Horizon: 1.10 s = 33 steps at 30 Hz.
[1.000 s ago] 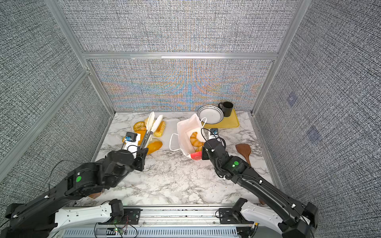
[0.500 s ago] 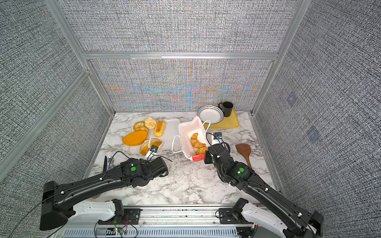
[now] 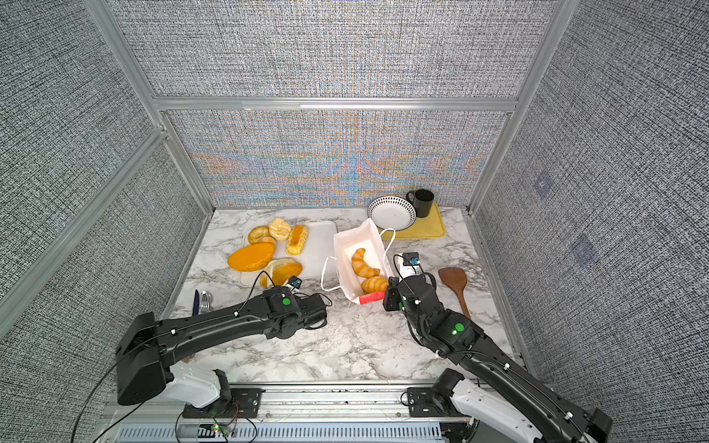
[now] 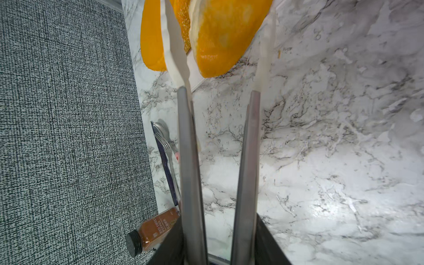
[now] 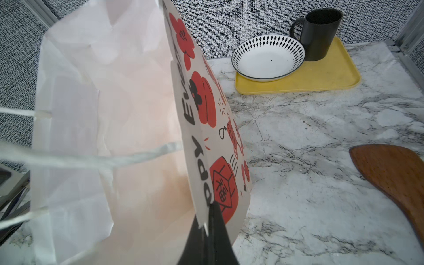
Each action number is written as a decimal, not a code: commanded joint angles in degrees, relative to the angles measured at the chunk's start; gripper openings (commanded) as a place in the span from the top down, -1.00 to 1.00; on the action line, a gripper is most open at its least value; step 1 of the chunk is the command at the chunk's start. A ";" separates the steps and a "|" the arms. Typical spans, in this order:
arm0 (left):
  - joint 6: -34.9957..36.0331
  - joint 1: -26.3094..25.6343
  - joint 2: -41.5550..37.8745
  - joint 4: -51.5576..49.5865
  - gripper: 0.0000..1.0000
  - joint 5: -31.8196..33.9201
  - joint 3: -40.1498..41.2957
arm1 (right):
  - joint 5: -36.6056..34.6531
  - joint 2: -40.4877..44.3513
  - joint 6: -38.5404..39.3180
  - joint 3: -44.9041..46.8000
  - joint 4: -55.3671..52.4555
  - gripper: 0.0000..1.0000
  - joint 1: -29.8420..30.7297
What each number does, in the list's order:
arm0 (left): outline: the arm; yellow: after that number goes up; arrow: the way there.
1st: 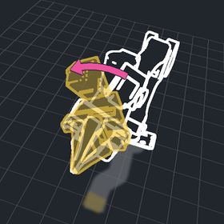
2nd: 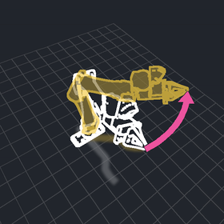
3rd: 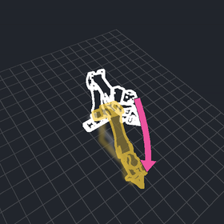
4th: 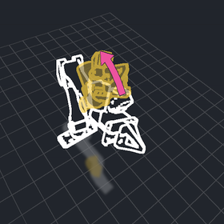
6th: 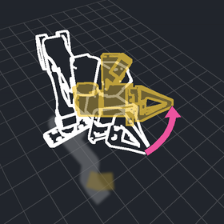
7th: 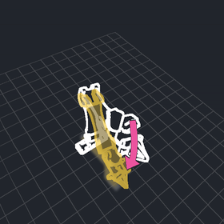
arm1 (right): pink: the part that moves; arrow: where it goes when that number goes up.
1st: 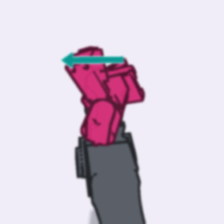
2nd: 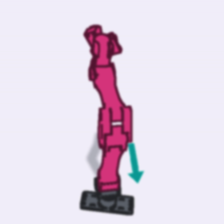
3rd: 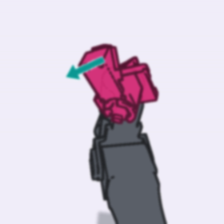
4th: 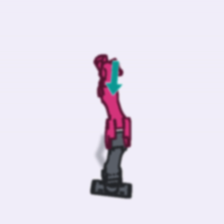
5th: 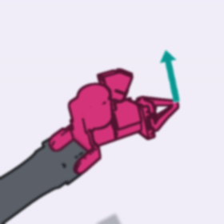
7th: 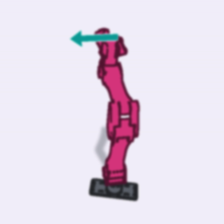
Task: Pack bread into a paper bag
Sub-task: Pick up the fake bread from the plate.
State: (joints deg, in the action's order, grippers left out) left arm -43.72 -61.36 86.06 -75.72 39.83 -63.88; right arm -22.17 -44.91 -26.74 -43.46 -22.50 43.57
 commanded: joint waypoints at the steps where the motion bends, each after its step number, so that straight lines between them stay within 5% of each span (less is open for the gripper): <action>1: 2.07 2.24 1.03 -0.49 0.11 0.07 -0.15 | 0.32 0.76 0.37 0.00 2.99 1.00 0.02; 16: 11.76 11.87 3.14 9.56 0.13 -4.54 1.82 | 0.73 1.37 0.81 -1.10 2.02 1.00 0.02; 23: 12.69 12.85 1.49 10.12 0.70 -6.88 0.71 | 1.14 0.39 0.64 -1.34 2.29 1.00 0.02; 33: 9.12 12.67 -12.42 4.26 0.92 -4.78 -1.90 | 0.53 -0.70 0.81 -2.06 1.50 1.00 0.02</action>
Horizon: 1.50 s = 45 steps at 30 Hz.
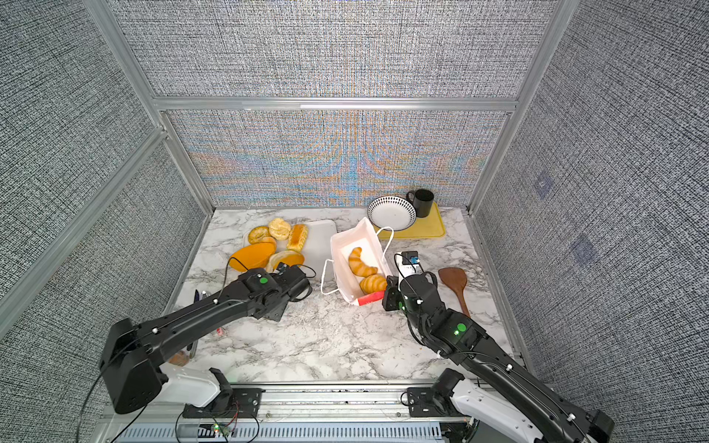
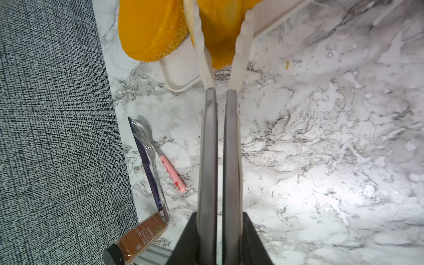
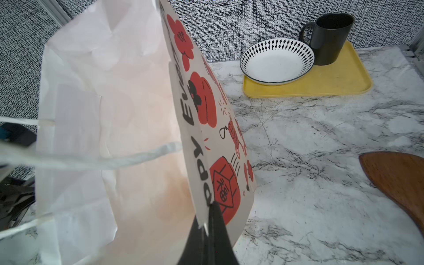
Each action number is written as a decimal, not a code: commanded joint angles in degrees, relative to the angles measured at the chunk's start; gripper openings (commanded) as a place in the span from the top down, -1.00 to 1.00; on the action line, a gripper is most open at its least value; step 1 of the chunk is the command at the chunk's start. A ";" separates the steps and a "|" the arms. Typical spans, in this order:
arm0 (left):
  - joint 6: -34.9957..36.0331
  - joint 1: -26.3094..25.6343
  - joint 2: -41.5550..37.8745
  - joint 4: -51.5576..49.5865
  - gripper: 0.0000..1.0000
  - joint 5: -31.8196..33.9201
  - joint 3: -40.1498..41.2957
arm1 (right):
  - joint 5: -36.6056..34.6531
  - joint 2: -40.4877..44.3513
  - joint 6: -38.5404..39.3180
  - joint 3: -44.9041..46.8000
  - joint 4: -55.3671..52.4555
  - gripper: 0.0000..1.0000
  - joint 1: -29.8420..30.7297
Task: Pack bread into a paper bag
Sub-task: Pick up the fake bread from the plate, then place the fake bread in the paper bag.
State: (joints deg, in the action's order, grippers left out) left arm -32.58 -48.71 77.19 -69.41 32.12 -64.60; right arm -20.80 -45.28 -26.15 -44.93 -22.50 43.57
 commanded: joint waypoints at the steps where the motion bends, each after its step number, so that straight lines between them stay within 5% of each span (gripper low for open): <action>1: -2.27 0.02 -5.06 -2.92 0.92 3.07 -2.04 | -1.12 -0.52 0.14 -0.60 1.52 1.00 0.02; 7: 2.05 -0.07 -15.79 -2.18 0.94 0.18 -8.39 | -2.53 -2.62 -0.38 -0.60 1.71 1.00 0.02; 13: 10.27 -0.08 -28.46 13.18 0.95 -15.09 -5.00 | -2.03 -7.09 -1.41 -2.64 3.74 1.00 0.02; 30: 11.45 -0.36 -27.03 30.18 0.96 -38.04 -7.90 | 0.32 -15.53 -1.71 -7.05 5.01 1.00 0.03; 45: 7.45 -1.39 -22.67 34.39 0.96 -37.99 1.47 | 0.02 -14.71 -1.03 -7.77 4.60 1.00 0.03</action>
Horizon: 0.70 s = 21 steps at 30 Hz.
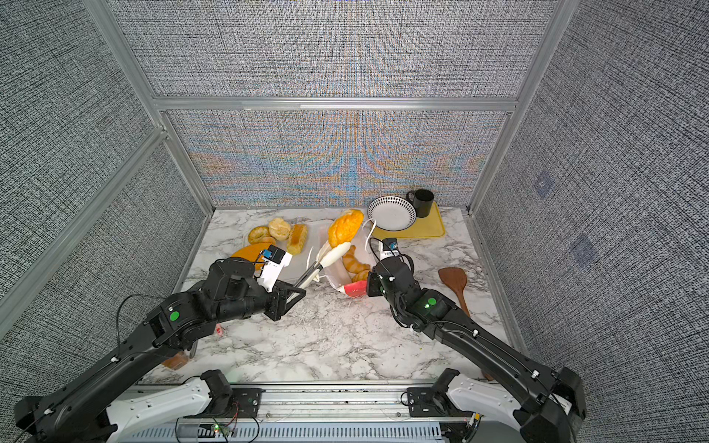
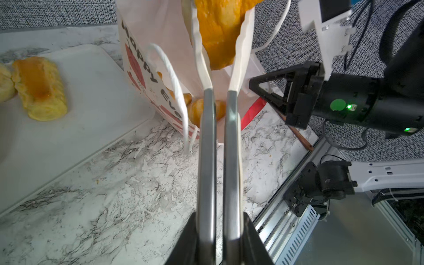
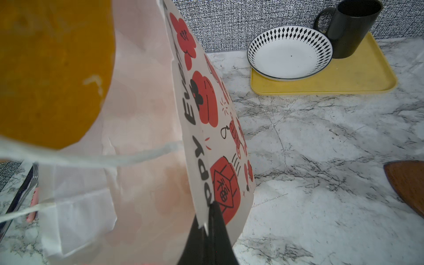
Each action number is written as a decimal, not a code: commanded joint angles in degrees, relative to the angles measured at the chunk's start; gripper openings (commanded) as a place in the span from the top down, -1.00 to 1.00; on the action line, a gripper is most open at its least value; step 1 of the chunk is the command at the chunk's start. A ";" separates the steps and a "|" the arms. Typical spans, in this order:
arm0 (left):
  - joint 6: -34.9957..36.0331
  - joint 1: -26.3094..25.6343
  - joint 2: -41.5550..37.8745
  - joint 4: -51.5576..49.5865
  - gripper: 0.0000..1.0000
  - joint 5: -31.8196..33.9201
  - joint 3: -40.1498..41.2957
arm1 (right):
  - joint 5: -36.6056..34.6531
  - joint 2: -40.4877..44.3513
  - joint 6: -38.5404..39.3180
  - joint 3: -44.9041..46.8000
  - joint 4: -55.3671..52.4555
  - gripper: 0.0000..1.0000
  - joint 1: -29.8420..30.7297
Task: Pack bread into a paper bag
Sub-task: Place the fake bread in the paper bag.
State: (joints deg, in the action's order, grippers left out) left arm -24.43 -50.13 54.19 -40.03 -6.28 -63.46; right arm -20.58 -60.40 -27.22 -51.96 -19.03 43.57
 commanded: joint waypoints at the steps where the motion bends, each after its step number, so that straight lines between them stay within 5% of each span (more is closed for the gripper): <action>1: -1.21 0.02 0.55 5.01 0.96 0.40 0.78 | -0.24 0.54 0.06 -0.86 1.01 1.00 0.02; 8: -2.65 -0.01 1.92 5.97 0.91 -0.12 3.81 | -0.34 1.34 0.24 -0.87 0.74 1.00 0.02; 14: -1.88 -0.06 2.05 5.15 0.32 0.61 2.44 | -0.41 1.44 0.59 -1.16 0.48 1.00 0.02; 21: -1.28 -0.14 2.50 5.19 0.16 0.05 1.60 | -0.34 0.95 0.59 -1.02 0.92 1.00 0.02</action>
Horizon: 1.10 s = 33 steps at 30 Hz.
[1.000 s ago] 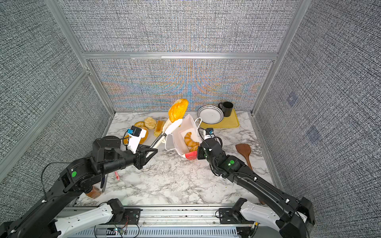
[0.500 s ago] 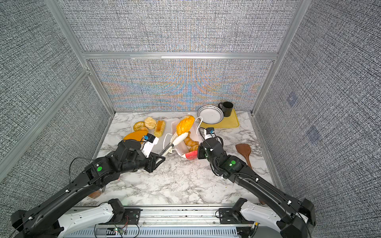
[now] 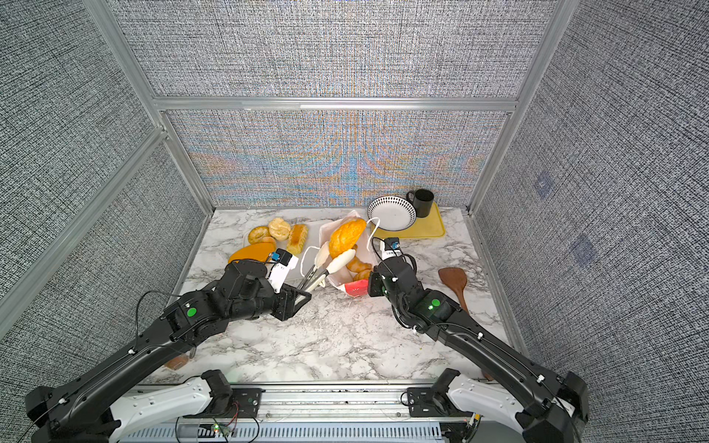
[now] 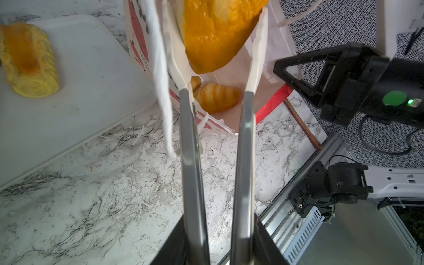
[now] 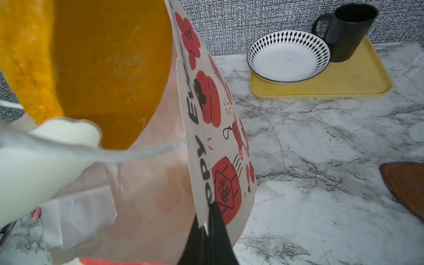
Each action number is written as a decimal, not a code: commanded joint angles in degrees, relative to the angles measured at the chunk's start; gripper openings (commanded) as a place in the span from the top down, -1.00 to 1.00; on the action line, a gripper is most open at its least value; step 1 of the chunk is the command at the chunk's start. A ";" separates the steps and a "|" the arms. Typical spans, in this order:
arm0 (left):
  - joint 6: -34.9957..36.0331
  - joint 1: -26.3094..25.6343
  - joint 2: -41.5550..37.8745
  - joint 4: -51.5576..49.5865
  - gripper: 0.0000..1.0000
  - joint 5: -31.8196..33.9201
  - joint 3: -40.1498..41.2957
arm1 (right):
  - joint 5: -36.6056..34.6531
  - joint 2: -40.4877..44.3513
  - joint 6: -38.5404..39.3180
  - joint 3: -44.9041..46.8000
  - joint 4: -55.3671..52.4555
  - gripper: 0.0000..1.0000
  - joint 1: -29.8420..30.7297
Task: Pack bread into a paper bag
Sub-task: Place the fake bread in the paper bag, then pick up the fake bread from the plate.
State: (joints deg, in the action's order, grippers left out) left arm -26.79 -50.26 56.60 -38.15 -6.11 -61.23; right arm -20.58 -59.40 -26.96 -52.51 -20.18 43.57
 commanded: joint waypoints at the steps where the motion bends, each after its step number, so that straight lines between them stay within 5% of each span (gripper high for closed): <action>1: 1.12 -0.10 0.01 3.25 0.16 0.48 -0.74 | -0.36 -0.17 0.33 -0.43 1.99 1.00 0.02; 12: 2.54 -0.11 -3.51 2.99 0.20 2.84 -3.15 | -0.38 -0.72 0.59 -0.66 2.26 1.00 0.02; 15: 3.82 -0.10 -6.65 0.97 0.21 9.54 -5.88 | -0.84 -0.57 0.68 -0.59 2.17 1.00 0.02; 19: 2.08 -0.11 -8.11 -4.75 0.22 26.32 -8.40 | -1.89 0.43 0.68 -0.49 1.93 1.00 -0.07; 24: -5.85 0.22 -1.27 -16.84 0.22 44.52 -11.06 | -4.10 3.48 -0.43 1.09 1.64 1.00 -0.15; 33: -12.15 2.71 14.55 -20.24 0.18 48.64 -9.86 | -4.56 9.62 -1.52 5.58 0.63 1.00 -0.15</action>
State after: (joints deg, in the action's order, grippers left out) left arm -36.07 -48.27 68.77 -56.75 38.72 -71.24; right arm -24.03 -51.13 -27.70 -47.59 -20.91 43.44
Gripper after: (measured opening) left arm 0.411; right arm 0.055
